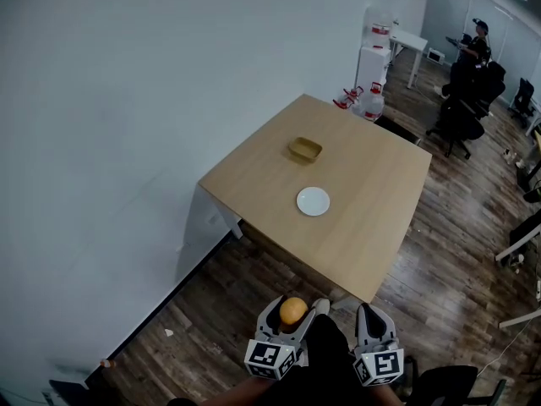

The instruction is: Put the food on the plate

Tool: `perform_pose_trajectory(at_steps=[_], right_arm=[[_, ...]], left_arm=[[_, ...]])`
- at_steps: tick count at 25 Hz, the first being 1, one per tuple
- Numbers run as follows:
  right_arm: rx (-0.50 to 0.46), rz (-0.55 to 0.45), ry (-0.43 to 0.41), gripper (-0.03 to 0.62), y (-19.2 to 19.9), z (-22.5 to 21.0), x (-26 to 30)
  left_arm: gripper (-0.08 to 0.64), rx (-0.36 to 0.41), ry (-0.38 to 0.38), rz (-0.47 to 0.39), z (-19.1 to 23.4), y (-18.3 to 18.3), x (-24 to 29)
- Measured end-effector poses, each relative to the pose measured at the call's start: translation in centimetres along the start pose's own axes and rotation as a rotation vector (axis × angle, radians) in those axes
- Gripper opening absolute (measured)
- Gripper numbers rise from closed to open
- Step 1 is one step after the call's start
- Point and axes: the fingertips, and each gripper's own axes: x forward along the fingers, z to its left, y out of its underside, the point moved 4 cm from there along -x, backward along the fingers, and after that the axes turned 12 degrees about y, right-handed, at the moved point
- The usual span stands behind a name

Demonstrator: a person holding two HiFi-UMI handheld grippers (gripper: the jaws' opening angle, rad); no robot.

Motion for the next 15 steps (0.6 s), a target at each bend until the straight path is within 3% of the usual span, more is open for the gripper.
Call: perform_pose_trajectory(at_steps=[15], right_arm=[[0.044,-0.006,-0.088,0.060,-2.4,-4.2,14.8]], left_arm=[[0.310,0.023,-0.065,0.096,9.0,-0.8,12.5]])
